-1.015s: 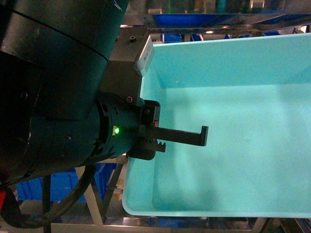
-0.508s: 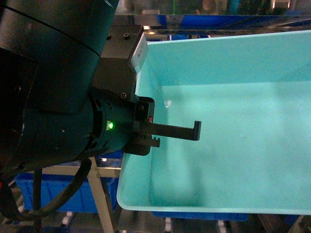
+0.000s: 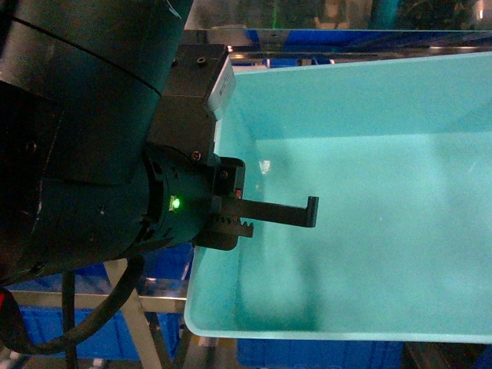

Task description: Organize blue bins on left shelf correctly

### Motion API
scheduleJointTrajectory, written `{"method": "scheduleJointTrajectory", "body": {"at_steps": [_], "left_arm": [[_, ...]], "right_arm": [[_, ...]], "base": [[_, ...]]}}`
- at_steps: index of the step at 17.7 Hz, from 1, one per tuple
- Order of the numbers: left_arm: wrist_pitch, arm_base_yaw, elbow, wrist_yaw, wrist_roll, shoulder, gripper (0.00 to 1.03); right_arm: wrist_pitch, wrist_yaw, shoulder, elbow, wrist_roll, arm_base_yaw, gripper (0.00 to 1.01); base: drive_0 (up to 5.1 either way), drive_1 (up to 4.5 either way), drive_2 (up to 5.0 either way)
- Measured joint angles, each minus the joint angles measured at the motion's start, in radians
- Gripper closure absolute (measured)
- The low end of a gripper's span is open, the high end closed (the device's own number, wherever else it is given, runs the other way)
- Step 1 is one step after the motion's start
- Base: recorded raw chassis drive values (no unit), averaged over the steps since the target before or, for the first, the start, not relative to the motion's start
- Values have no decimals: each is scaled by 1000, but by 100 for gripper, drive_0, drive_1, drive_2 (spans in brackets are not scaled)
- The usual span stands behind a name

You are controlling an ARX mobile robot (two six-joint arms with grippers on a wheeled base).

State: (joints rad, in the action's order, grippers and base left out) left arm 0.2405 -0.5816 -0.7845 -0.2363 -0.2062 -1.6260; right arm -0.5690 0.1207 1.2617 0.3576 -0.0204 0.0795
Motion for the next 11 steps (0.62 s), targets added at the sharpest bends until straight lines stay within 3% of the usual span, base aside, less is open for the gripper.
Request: {"method": "scheduleJointTrajectory", "body": {"at_steps": [11], "left_arm": [[0,2,1,-1,2,1,101]], "right_arm": [[-1,0,0,0,0,0,99]], "base": [[0,0,0]]}}
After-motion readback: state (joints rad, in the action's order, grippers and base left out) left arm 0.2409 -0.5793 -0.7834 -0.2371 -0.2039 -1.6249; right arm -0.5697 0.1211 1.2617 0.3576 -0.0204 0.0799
